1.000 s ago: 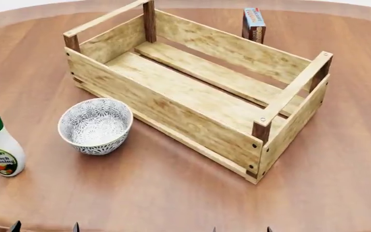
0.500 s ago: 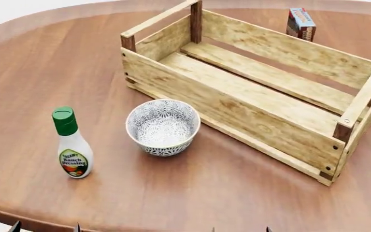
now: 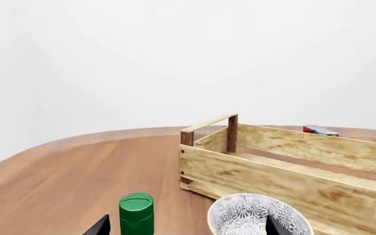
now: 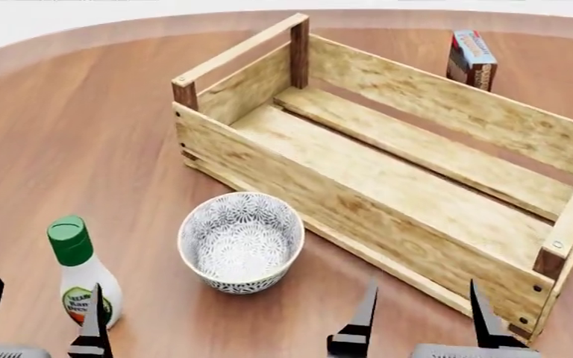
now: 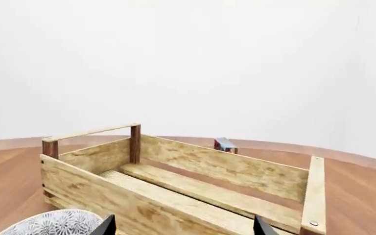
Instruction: Pick up the salad dressing and put it in the tray.
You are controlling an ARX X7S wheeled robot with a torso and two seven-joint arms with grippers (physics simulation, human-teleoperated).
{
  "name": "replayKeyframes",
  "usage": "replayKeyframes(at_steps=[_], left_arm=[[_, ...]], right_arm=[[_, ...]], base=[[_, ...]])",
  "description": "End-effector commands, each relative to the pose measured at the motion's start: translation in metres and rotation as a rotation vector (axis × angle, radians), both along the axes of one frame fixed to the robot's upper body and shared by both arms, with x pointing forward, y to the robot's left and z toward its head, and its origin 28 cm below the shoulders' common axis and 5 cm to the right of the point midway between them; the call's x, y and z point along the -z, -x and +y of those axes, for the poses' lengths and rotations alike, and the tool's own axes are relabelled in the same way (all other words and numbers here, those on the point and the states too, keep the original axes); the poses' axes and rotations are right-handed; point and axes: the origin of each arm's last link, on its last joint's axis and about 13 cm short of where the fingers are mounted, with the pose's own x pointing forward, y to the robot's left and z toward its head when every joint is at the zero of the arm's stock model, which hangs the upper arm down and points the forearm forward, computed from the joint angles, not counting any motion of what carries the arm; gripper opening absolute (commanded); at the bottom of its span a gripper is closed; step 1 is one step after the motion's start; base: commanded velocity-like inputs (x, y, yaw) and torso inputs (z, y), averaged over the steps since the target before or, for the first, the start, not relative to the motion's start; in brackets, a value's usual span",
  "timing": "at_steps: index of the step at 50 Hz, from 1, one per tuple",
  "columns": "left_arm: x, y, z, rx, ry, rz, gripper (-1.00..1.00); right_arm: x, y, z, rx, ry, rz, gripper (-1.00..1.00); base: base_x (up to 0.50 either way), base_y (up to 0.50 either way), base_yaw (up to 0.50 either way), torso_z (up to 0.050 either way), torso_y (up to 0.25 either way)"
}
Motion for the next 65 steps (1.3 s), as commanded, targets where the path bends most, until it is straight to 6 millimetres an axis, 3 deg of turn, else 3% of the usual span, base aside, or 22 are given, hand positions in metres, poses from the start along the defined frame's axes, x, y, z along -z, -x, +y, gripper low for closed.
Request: replayKeyframes(at_steps=[1,37,46,65], left_arm=[[-0.0418,0.0080,0.0010,0.035,0.007,-0.090,1.00],[-0.0426,0.0087,0.0045,-0.002,0.039,-0.103,1.00],[-0.0413,0.0082,0.0044,-0.005,0.038,-0.102,1.00],[-0.0417,0.0078,0.0045,-0.010,0.037,-0.107,1.00]], right_arm=[[-0.0442,0.0018,-0.0077,0.060,0.005,-0.092,1.00],[-0.0473,0.0089,-0.0099,0.042,-0.027,-0.115,1.00],[-0.0456,0.0098,-0.0112,0.044,-0.045,-0.160,1.00],[-0.0470,0.0115,-0.0120,0.032,-0.051,-0.182,1.00]], base=[[0.50,-0.06,0.00,0.000,0.000],[0.50,-0.06,0.00,0.000,0.000],[0.00,0.00,0.00,0.000,0.000],[0.00,0.00,0.50,0.000,0.000]])
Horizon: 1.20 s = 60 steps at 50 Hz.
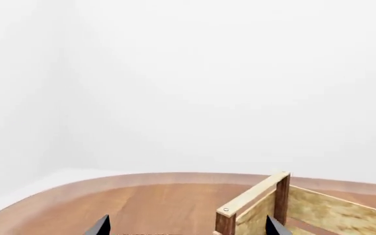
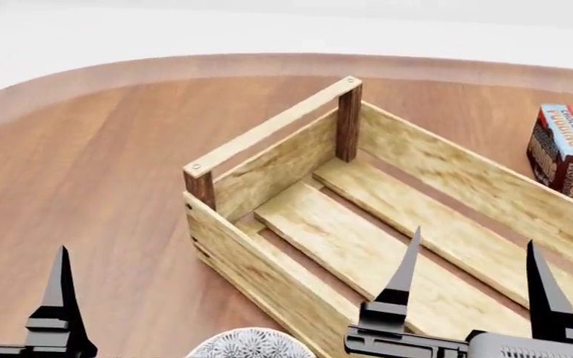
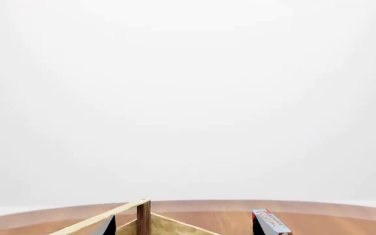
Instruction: Pick up the salad dressing and put it in the tray.
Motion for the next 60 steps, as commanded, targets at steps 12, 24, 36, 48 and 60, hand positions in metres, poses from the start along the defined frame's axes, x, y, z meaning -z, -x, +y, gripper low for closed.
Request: replayKeyframes(at_steps=[12,24,36,48,60], left_arm=[[0.000,0.000,0.000,0.002,-0.003,0.000,1.00],[-0.001,-0.001,0.001,-0.012,0.004,-0.010,1.00],[-0.001,-0.002,0.000,-0.011,0.003,-0.009,1.00],[0.002,-0.001,0.000,-0.011,0.002,-0.003,1.00],[0.009,0.003,-0.005,0.029,-0.009,0.034,1.00]], right_arm=[[0.000,0.002,0.000,-0.012,0.008,-0.018,1.00],[-0.002,0.003,0.001,-0.019,0.024,-0.026,1.00],[-0.001,0.003,0.001,-0.021,0.026,-0.023,1.00],[0.001,0.003,0.000,-0.018,0.019,-0.016,1.00],[0.032,-0.003,0.016,-0.160,-0.015,0.187,1.00]], base=[[0.00,0.00,0.50,0.000,0.000],[0.00,0.00,0.50,0.000,0.000],[0.00,0.00,0.50,0.000,0.000],[0.00,0.00,0.50,0.000,0.000],[-0.03,0.05,0.38,0.000,0.000]])
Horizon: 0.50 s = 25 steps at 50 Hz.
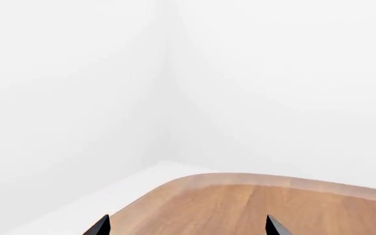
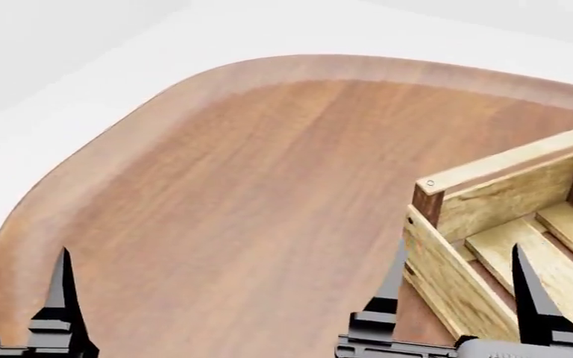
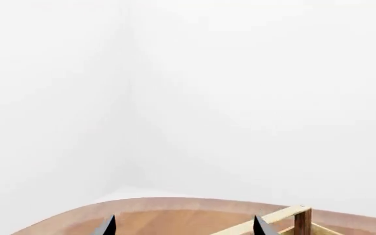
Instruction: Pick up the salad dressing and put it in the tray.
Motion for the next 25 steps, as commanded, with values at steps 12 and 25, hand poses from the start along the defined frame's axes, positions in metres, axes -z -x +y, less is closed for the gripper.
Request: replayKeyframes(at_steps=[12,25], left_arm=[[0.007,0.003,-0.011,0.068,-0.037,0.031,1.00],[0.003,-0.001,-0.009,0.037,-0.014,0.011,1.00]], right_arm=[[0.034,-0.001,0.016,-0.171,-0.051,0.222,1.00],[0.027,-0.008,0.009,-0.118,-0.060,0.206,1.00]], base=[[0.00,0.00,0.00,0.000,0.000],[0.00,0.00,0.00,0.000,0.000]])
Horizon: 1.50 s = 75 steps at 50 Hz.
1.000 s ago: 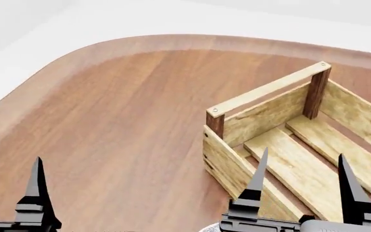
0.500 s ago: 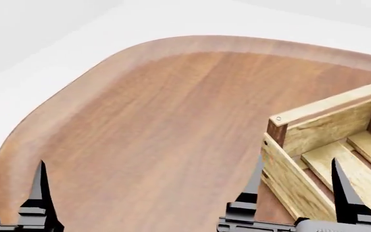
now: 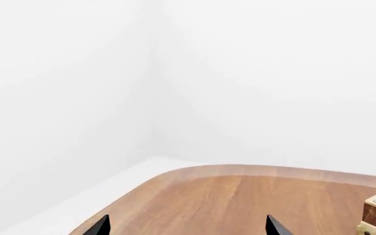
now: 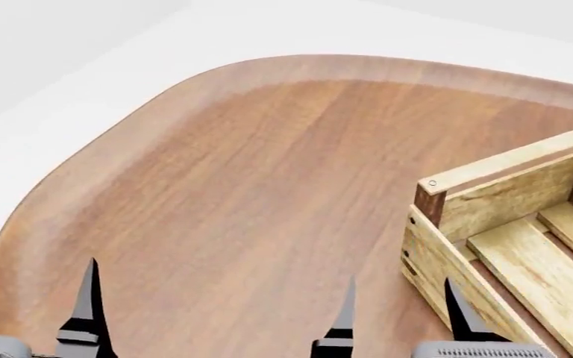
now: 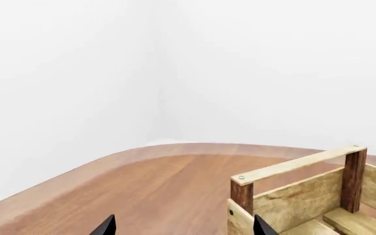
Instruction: Pick up the salad dressing and put it in the tray.
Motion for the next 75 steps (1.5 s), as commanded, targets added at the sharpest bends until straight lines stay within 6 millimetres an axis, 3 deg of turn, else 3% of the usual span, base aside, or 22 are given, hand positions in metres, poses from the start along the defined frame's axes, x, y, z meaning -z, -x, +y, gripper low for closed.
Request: replayKeyframes(at_steps=[1,15,25,28,35,49,56,64,75], left_arm=[[-0.002,-0.001,0.001,-0.013,0.016,-0.010,1.00],[-0.009,-0.005,0.008,-0.050,0.039,-0.025,1.00],[-0.012,0.000,0.014,-0.064,0.057,-0.044,1.00],[-0.011,0.001,0.014,-0.063,0.060,-0.043,1.00],[-0.012,0.004,0.015,-0.064,0.066,-0.051,1.00],[-0.015,0.007,0.020,-0.070,0.069,-0.055,1.00],[-0.012,0.007,0.019,-0.066,0.073,-0.050,1.00],[-0.011,0.006,0.019,-0.063,0.072,-0.047,1.00],[-0.012,0.007,0.017,-0.059,0.066,-0.048,1.00]], right_arm=[[-0.002,-0.004,-0.004,0.021,-0.005,0.010,1.00],[-0.020,-0.001,-0.011,0.041,0.096,-0.034,1.00],[-0.018,0.003,-0.018,0.010,0.130,-0.014,1.00],[-0.016,0.004,-0.021,-0.075,0.187,0.007,1.00],[-0.017,0.005,-0.021,-0.221,0.118,0.105,1.00],[-0.004,0.020,-0.037,-0.381,0.364,0.251,1.00],[-0.004,0.029,-0.048,-0.510,0.399,0.335,1.00],[0.000,0.037,-0.059,-0.518,0.464,0.378,1.00],[-0.003,0.048,-0.059,-0.621,0.456,0.370,1.00]], base=[[0.00,0.00,0.00,0.000,0.000],[0.00,0.00,0.00,0.000,0.000],[0.00,0.00,0.00,0.000,0.000],[0.00,0.00,0.00,0.000,0.000],[0.00,0.00,0.00,0.000,0.000],[0.00,0.00,0.00,0.000,0.000],[0.00,0.00,0.00,0.000,0.000],[0.00,0.00,0.00,0.000,0.000],[0.00,0.00,0.00,0.000,0.000]])
